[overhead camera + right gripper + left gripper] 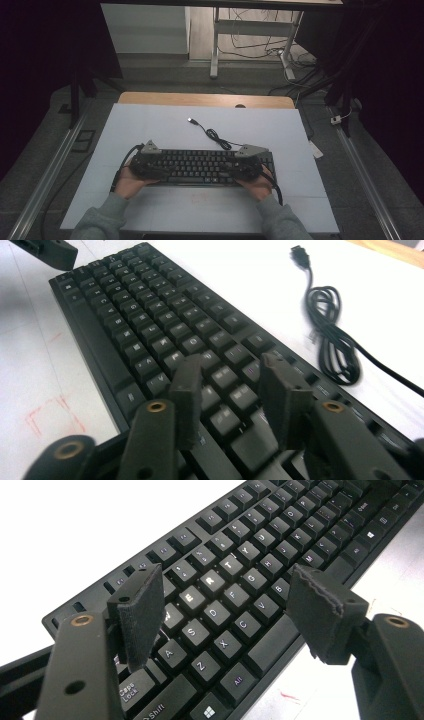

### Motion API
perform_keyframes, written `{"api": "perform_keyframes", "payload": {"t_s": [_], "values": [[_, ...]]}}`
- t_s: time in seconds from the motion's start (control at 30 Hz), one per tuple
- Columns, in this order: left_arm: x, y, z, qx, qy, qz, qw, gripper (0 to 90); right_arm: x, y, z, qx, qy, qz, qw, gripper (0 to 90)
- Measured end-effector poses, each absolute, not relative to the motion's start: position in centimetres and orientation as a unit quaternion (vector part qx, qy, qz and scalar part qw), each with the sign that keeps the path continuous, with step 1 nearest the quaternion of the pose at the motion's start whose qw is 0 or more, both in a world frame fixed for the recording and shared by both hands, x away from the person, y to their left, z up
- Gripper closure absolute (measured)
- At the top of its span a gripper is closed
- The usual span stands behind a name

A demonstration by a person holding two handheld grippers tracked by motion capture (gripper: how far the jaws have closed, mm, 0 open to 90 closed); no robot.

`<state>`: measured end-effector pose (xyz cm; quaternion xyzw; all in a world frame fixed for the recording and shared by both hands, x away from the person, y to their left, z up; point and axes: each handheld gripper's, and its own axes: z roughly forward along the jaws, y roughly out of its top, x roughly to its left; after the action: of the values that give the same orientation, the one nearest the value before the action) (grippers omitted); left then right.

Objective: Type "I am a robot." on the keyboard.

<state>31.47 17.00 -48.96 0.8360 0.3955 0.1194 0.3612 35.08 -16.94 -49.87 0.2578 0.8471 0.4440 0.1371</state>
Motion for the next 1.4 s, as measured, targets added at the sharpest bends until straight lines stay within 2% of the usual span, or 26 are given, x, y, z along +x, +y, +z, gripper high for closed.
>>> {"api": "perform_keyframes", "payload": {"t_s": [0.27, 0.9, 1.03, 1.33, 1.4], "values": [[31.5, 17.2, -48.9, 0.834, 0.398, 0.123, 0.363, 31.5, 34.3, -18.4, -49.7, 0.255, 0.844, 0.451, 0.139, 52.1], [31.1, 16.3, -48.9, 0.831, 0.385, 0.128, 0.381, 34.6, 34.1, -18.8, -49.6, 0.249, 0.845, 0.450, 0.145, 49.0], [31.0, 15.7, -49.1, 0.831, 0.374, 0.121, 0.393, 42.8, 34.2, -18.6, -49.7, 0.246, 0.846, 0.451, 0.144, 48.6], [30.9, 14.5, -49.6, 0.843, 0.350, 0.109, 0.393, 86.2, 34.2, -18.5, -49.8, 0.246, 0.848, 0.447, 0.143, 48.0], [30.9, 14.0, -49.9, 0.848, 0.344, 0.107, 0.388, 88.7, 34.2, -18.4, -49.9, 0.245, 0.849, 0.446, 0.142, 47.9]]}}
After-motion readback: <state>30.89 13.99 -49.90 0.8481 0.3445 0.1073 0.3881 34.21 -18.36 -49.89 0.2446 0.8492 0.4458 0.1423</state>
